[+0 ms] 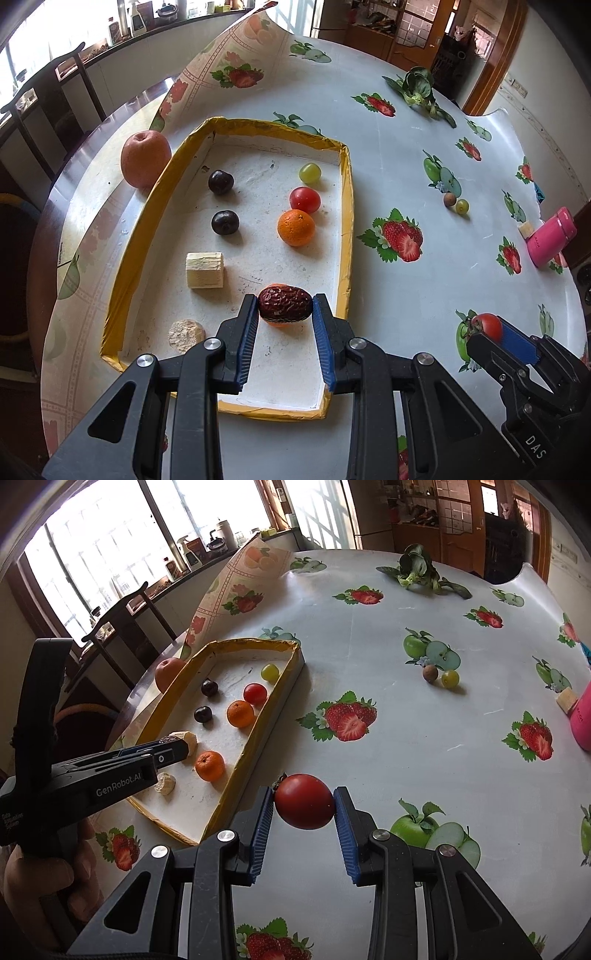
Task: Organize fruits
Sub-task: 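Carry the tomato and the date over the tray with both tools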
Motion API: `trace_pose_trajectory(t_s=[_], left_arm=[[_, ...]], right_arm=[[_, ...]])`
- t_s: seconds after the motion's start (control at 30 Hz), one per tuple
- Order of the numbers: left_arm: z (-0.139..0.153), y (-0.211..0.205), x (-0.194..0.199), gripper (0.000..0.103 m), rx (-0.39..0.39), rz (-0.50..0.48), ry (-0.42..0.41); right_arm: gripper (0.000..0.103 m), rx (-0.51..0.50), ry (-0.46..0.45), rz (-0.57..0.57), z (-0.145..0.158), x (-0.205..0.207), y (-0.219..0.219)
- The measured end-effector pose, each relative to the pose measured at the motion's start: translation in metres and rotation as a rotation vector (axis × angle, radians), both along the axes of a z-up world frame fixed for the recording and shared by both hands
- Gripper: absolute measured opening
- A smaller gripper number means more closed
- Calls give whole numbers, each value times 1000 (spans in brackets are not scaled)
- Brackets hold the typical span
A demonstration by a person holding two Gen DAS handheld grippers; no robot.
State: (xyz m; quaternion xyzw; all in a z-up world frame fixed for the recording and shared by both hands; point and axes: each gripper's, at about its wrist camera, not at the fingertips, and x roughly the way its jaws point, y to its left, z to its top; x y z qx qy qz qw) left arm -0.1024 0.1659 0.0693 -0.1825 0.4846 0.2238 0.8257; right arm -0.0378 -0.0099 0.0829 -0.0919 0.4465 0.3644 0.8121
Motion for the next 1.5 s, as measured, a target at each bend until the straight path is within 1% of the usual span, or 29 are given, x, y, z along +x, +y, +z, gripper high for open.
trace_pose_trajectory(t_s=[0.3, 0.6, 0.83, 1.2, 1.37, 1.5], left_arm=[[-2, 7, -11, 27, 3, 16, 6], [-10, 19, -20, 27, -3, 44, 20], [-17, 30, -25, 27, -9, 72, 32], [-30, 41, -25, 27, -26, 88, 52], [-33, 55, -21, 27, -51, 108, 46], [-30, 75, -9, 27, -72, 131, 27]], right_arm=[[34, -7, 4, 11, -3, -8, 7], [34, -17, 12, 38, -9, -13, 18], [34, -23, 28, 57, -16, -13, 29], [34, -28, 52, 70, -25, -8, 41], [34, -8, 48, 79, -21, 8, 63], [34, 20, 37, 93, -12, 32, 98]])
